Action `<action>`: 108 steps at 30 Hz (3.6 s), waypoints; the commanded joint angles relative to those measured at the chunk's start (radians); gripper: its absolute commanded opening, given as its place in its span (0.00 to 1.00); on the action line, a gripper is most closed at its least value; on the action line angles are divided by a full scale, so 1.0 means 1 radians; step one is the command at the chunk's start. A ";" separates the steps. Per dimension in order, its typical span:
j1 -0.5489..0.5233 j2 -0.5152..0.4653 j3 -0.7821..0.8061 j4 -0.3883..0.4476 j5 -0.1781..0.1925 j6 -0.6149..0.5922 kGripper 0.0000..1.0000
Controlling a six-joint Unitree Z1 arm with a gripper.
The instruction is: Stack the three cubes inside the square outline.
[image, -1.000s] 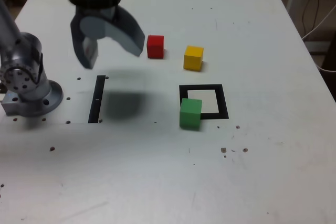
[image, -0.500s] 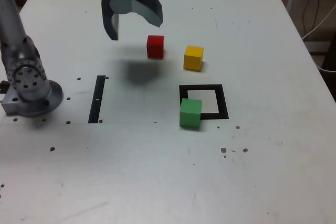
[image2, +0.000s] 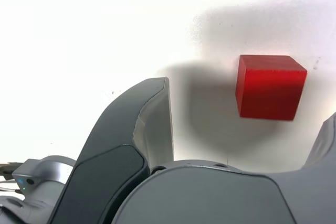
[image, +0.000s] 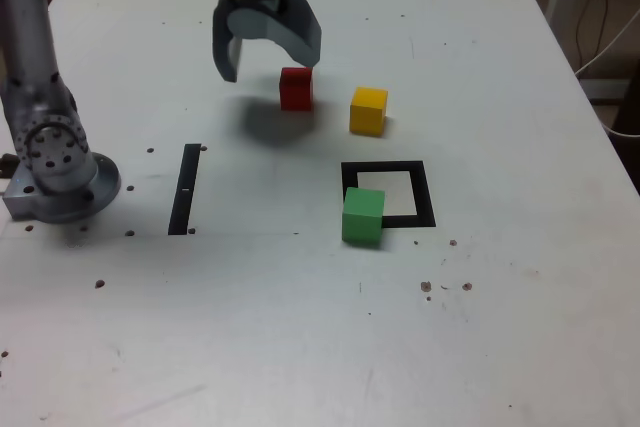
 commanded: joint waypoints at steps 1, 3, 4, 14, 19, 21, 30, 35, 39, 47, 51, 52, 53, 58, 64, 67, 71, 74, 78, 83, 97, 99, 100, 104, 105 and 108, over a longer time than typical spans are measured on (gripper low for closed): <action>-0.003 0.020 0.002 -0.013 0.005 0.004 0.99; -0.008 0.031 0.001 -0.020 0.007 0.007 0.99; -0.011 0.034 -0.001 -0.020 0.007 0.008 0.99; -0.032 0.033 -0.015 -0.018 0.003 0.008 0.93; -0.052 0.046 -0.023 -0.043 -0.004 0.003 0.86; -0.054 0.060 -0.027 -0.044 -0.006 0.003 0.85; -0.053 0.124 -0.050 -0.041 0.004 0.003 0.85; -0.053 0.145 -0.065 -0.032 0.018 0.002 0.78; -0.053 0.151 -0.075 -0.024 0.026 -0.001 0.67; -0.053 0.160 -0.096 0.010 0.043 0.000 0.60; -0.053 0.164 -0.103 0.021 0.044 0.001 0.54; -0.053 0.165 -0.103 0.022 0.044 0.002 0.51; -0.053 0.166 -0.104 0.023 0.044 0.002 0.48; -0.054 0.170 -0.105 0.026 0.044 0.002 0.40; -0.053 0.175 -0.105 0.023 0.044 0.011 0.31; -0.053 0.178 -0.106 0.023 0.043 0.020 0.28; -0.053 0.175 -0.109 0.024 0.039 0.027 0.24; -0.053 0.165 -0.111 0.025 0.037 0.028 0.21; -0.053 0.144 -0.111 0.027 0.034 0.025 0.19; -0.053 0.093 -0.119 0.071 0.016 0.013 0.19; -0.283 -0.050 -0.262 0.307 0.001 -0.195 0.19; -0.338 -0.038 -0.299 0.351 0.001 -0.263 0.19; -0.366 -0.030 -0.318 0.371 0.000 -0.298 0.19; -0.473 0.016 -0.384 0.417 -0.036 -0.419 0.19; -0.494 0.028 -0.393 0.418 -0.049 -0.440 0.19; -0.546 0.070 -0.417 0.405 -0.089 -0.484 0.19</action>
